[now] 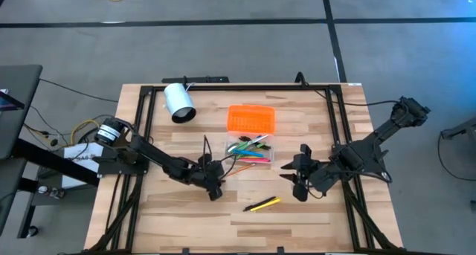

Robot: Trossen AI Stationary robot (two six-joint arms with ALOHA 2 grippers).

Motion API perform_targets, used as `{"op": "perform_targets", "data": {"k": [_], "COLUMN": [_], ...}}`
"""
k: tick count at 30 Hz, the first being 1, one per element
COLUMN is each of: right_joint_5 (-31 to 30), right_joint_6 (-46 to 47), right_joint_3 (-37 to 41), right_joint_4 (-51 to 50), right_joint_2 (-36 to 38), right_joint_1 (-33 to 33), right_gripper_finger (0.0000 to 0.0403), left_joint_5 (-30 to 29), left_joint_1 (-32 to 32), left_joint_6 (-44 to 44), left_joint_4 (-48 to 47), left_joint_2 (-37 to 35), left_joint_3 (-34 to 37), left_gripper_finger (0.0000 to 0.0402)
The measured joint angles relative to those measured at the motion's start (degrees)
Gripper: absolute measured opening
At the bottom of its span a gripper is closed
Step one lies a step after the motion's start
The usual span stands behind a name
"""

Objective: Pick & place school supplies into a supply box
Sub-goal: Put the orange pencil into the orange supply box

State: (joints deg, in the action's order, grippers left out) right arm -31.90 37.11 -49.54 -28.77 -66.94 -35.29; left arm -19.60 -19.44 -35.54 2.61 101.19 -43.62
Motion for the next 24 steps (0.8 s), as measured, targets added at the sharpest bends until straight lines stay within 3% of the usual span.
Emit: {"op": "perform_targets", "data": {"k": [10, 18, 24], "right_joint_5": [0.1, 0.1, 0.1], "right_joint_6": [0.4, 0.4, 0.5], "right_joint_3": [0.0, 0.0, 0.0], "right_joint_4": [0.3, 0.5, 0.7], "right_joint_2": [0.0, 0.0, 0.0], "right_joint_1": [0.0, 0.0, 0.0], "right_gripper_finger": [0.012, 0.012, 0.012], "left_joint_5": [0.8, 8.1, 9.5], "left_joint_1": [0.2, 2.9, 3.5], "left_joint_6": [-2.1, -5.5, -3.7], "left_joint_4": [-2.2, -4.1, -4.2], "left_joint_2": [-0.1, -0.2, -0.2], "left_joint_3": [0.0, 0.0, 0.0], "left_gripper_finger": [0.0153, 0.0153, 0.0151]}}
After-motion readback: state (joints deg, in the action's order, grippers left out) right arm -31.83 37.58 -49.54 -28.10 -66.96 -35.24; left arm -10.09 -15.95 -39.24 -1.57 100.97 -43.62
